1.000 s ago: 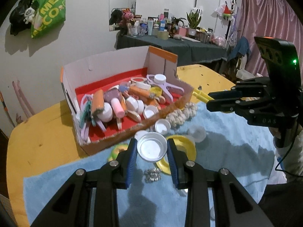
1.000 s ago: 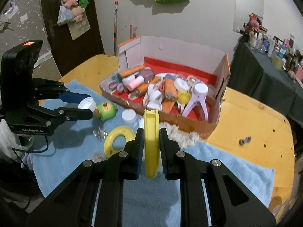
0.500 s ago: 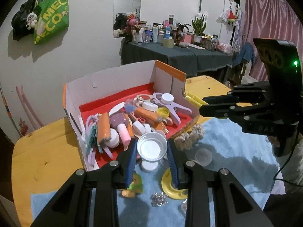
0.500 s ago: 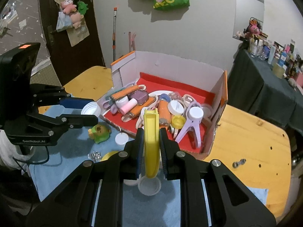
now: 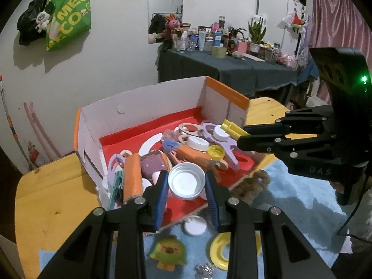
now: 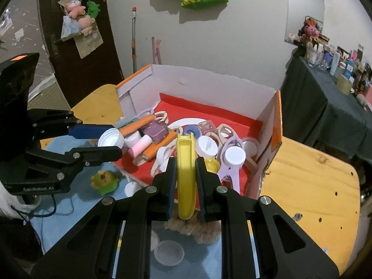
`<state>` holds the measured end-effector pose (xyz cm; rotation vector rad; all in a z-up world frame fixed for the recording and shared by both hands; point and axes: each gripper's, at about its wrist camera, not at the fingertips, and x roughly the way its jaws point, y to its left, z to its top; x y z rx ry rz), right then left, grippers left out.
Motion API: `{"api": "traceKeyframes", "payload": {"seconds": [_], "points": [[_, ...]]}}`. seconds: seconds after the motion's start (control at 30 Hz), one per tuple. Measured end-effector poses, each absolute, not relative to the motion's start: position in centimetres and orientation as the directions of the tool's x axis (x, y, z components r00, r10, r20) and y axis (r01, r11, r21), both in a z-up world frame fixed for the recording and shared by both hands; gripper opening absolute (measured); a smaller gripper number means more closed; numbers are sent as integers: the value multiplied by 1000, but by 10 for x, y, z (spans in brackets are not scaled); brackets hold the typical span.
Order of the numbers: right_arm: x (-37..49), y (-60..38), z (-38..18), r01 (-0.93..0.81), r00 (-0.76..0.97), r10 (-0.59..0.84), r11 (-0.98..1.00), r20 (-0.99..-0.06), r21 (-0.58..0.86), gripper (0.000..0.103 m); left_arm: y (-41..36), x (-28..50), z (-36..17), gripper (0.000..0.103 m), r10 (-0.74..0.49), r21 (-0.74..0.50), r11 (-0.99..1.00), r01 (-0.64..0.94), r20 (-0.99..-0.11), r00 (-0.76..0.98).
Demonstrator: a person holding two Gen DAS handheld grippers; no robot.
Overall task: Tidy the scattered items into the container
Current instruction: 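Lift and carry white cap and yellow strip over the cardboard box, then lower white cap and yellow strip into the box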
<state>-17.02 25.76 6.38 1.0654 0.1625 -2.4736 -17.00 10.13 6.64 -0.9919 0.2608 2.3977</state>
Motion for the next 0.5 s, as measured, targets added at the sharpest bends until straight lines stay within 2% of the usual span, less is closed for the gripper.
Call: {"api": "traceKeyframes", "payload": {"seconds": [0.5], "points": [[-209, 253, 32, 415, -557, -329, -906, -762, 87, 16, 121, -203, 46, 33, 363, -17, -856, -516, -730, -579]]}}
